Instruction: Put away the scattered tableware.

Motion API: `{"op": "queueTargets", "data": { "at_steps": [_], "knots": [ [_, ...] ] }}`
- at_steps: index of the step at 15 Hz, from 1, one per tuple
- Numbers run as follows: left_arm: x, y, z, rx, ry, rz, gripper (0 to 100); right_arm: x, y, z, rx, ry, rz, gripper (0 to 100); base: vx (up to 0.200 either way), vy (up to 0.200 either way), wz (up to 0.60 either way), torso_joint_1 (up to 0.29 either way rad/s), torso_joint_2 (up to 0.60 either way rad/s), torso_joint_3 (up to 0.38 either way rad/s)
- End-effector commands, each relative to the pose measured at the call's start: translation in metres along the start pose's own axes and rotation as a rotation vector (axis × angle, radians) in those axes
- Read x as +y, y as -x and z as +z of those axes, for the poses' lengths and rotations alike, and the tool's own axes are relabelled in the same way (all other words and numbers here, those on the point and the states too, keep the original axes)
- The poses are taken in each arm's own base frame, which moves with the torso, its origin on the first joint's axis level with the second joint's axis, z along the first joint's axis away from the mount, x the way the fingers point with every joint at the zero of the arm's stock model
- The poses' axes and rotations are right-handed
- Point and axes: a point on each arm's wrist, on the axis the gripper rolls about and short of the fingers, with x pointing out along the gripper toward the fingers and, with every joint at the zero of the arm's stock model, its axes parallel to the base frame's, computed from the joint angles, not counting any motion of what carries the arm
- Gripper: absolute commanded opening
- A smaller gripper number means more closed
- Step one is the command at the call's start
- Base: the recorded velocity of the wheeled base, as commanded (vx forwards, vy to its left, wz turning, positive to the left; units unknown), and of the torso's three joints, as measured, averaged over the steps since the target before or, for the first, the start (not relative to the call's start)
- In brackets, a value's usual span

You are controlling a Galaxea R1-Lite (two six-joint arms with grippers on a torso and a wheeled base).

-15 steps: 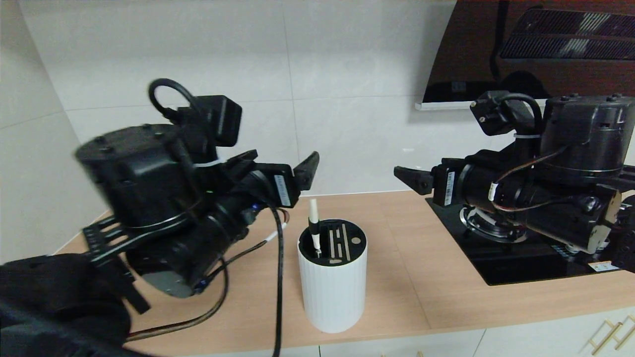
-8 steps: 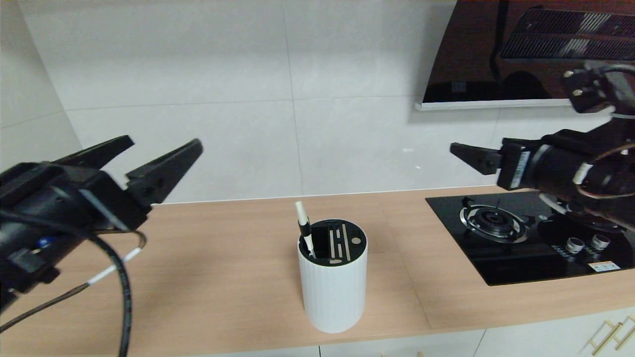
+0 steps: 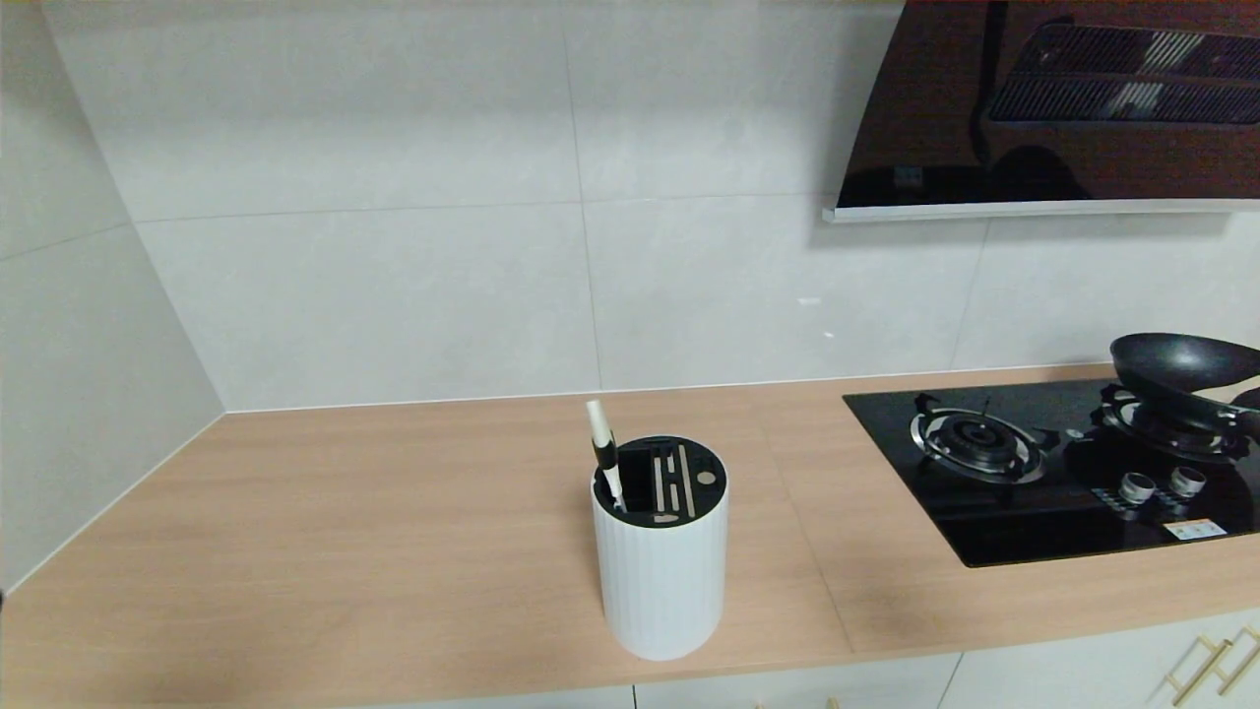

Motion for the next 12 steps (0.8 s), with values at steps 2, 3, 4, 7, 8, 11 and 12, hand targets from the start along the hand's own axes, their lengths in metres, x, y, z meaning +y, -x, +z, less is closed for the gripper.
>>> {"op": "queueTargets", "data": {
  "at_steps": [2, 3, 4, 7, 8, 11, 12],
  "knots": [
    [0.002, 0.053, -0.014, -0.15, -0.002, 0.102, 100, -0.015, 0.107, -0.04, -0.099, -0.004, -0.109, 100, 0.0, 0.0, 0.0, 0.0, 0.0, 0.0],
    [0.001, 0.064, -0.017, -0.181, -0.004, 0.129, 100, -0.015, 0.125, -0.054, -0.114, -0.001, -0.133, 100, 0.0, 0.0, 0.0, 0.0, 0.0, 0.0],
    [0.0, 0.067, -0.02, -0.19, -0.007, 0.157, 100, -0.016, 0.126, -0.059, -0.084, -0.001, -0.155, 100, 0.0, 0.0, 0.0, 0.0, 0.0, 0.0],
    [-0.003, 0.069, -0.018, -0.214, 0.017, 0.29, 100, -0.019, 0.121, -0.068, -0.056, -0.019, -0.32, 100, 0.0, 0.0, 0.0, 0.0, 0.0, 0.0],
    [-0.008, 0.076, -0.025, -0.243, -0.002, 0.325, 100, -0.016, 0.118, -0.078, -0.032, -0.007, -0.468, 100, 0.0, 0.0, 0.0, 0.0, 0.0, 0.0],
    [-0.009, 0.073, -0.043, -0.19, -0.006, 0.355, 100, -0.012, 0.119, -0.108, -0.03, 0.013, -0.485, 100, 0.0, 0.0, 0.0, 0.0, 0.0, 0.0],
    [-0.007, 0.068, -0.056, -0.148, -0.01, 0.358, 100, -0.014, 0.115, -0.115, -0.037, 0.008, -0.522, 100, 0.0, 0.0, 0.0, 0.0, 0.0, 0.0]
  ]
}}
